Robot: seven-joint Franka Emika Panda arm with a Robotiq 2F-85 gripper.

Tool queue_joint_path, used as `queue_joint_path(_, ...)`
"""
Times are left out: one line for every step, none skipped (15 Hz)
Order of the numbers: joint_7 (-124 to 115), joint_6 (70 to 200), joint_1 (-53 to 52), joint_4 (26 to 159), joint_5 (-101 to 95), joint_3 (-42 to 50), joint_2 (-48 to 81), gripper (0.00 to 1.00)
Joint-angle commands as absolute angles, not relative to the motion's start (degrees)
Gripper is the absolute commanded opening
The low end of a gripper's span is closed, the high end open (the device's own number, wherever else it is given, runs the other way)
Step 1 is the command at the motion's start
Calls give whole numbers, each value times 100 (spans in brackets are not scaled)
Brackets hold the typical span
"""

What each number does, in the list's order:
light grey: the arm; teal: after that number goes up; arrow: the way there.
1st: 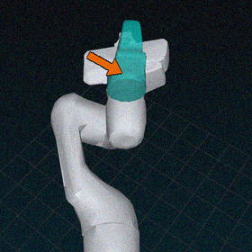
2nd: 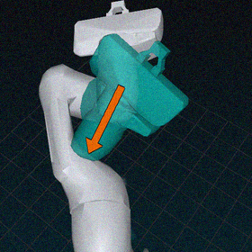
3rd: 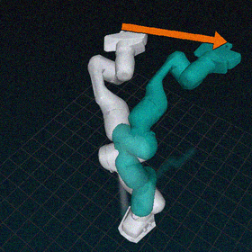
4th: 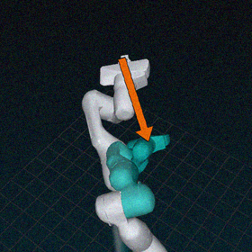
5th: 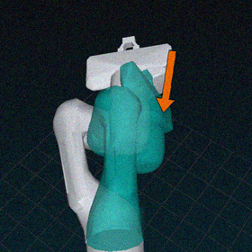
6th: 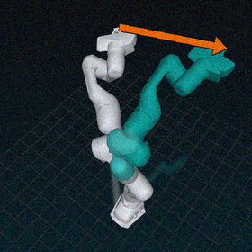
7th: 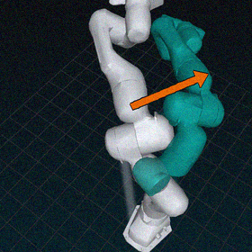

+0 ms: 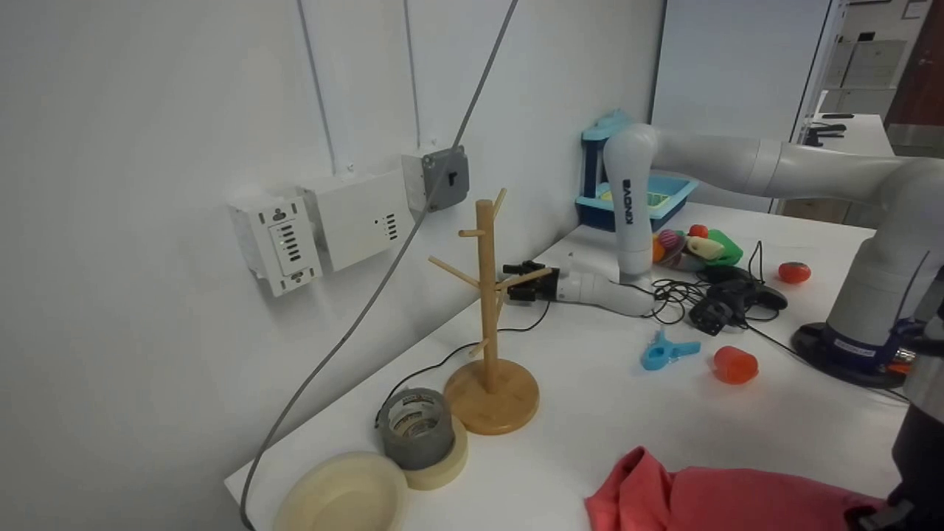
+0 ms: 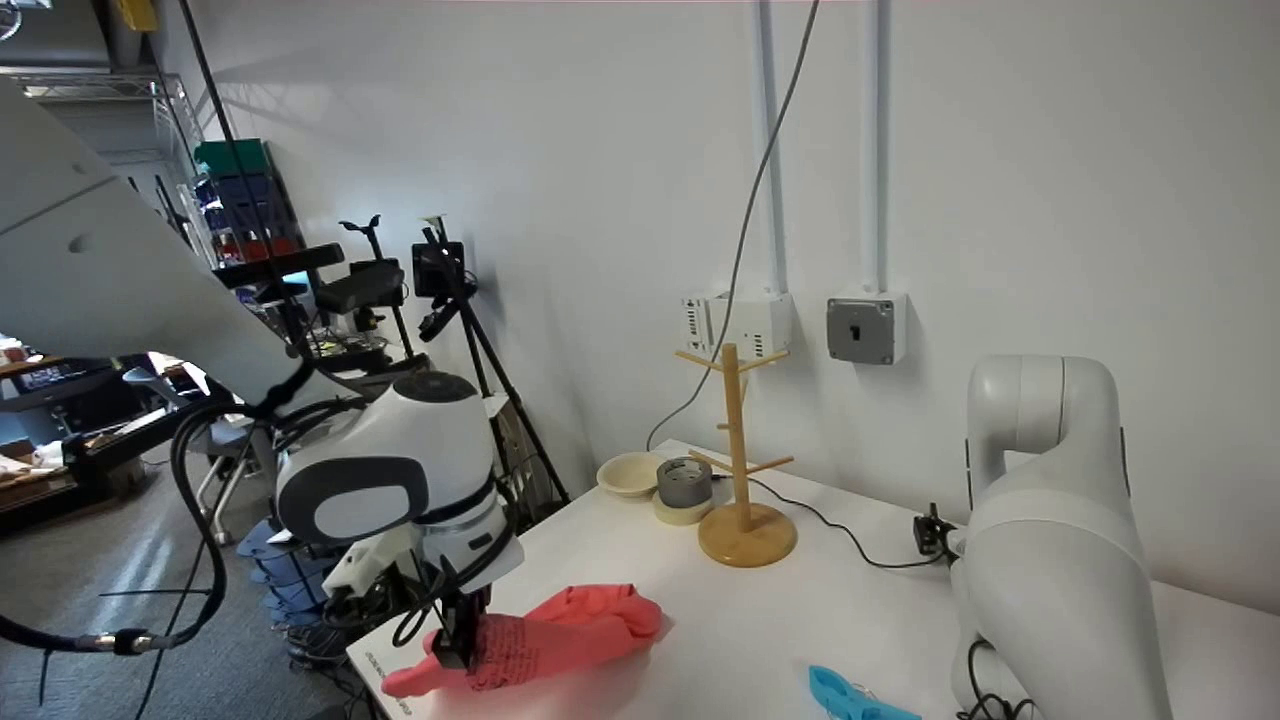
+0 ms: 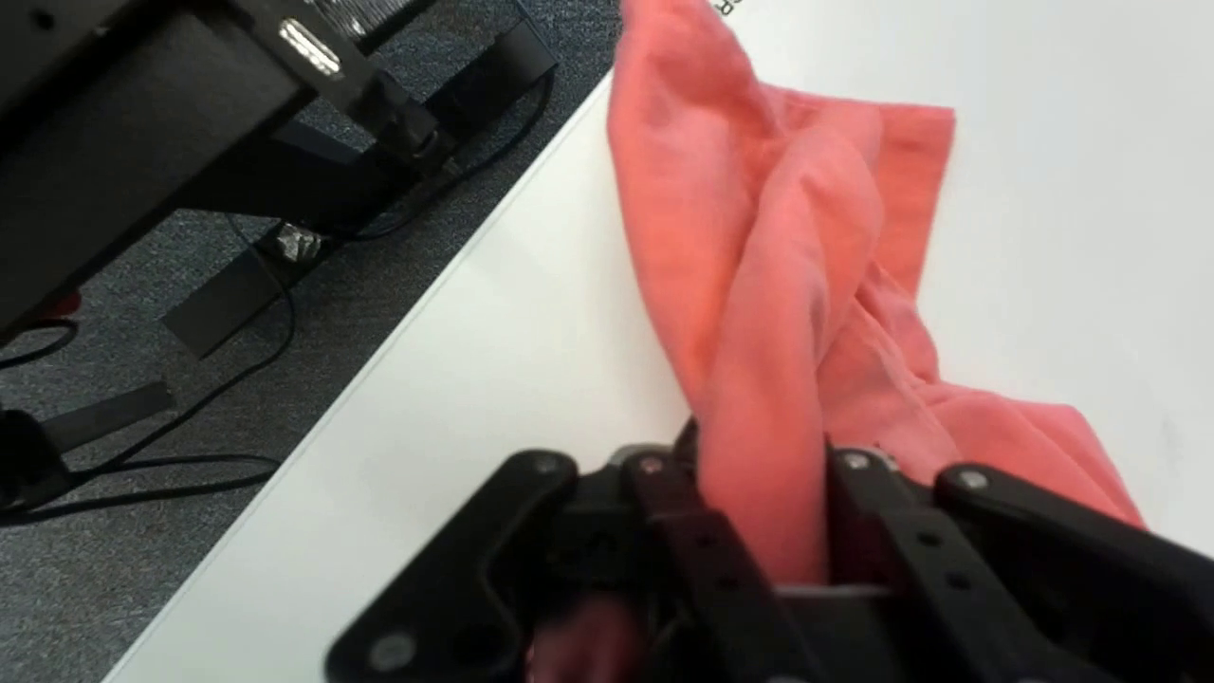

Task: Fold the sweatshirt on the table then unfold it

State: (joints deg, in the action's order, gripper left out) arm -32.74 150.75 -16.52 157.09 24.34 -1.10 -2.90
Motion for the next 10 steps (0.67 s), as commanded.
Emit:
queue_joint_path(-3313,14424,-1269,15728,2433,-412,-1023,4)
queue_joint_path(-3243,14337,-1225,15638,2499,-435,-1020,4)
queue_joint_path(-3164,14263,-1193,15569,2593,-443,-1021,4)
queue_joint_path(-3072,14243,-1168,15486,2710,-432,-952,4)
queue_joint_path(-3006,14216,-1141,15409,2805,-418,-871,4)
queue_joint_path(-2973,14213,-1106,15343,2869,-404,-774,4)
queue_joint_path(-2936,14210,-1066,15297,2935,-388,-682,4)
queue_joint_path(-2895,14184,-1024,15251,3011,-366,-579,4)
queue_joint_path(-2887,14161,-975,15220,3050,-357,-497,4)
queue_joint_path(-2942,14062,-906,15171,3011,-348,-415,4)
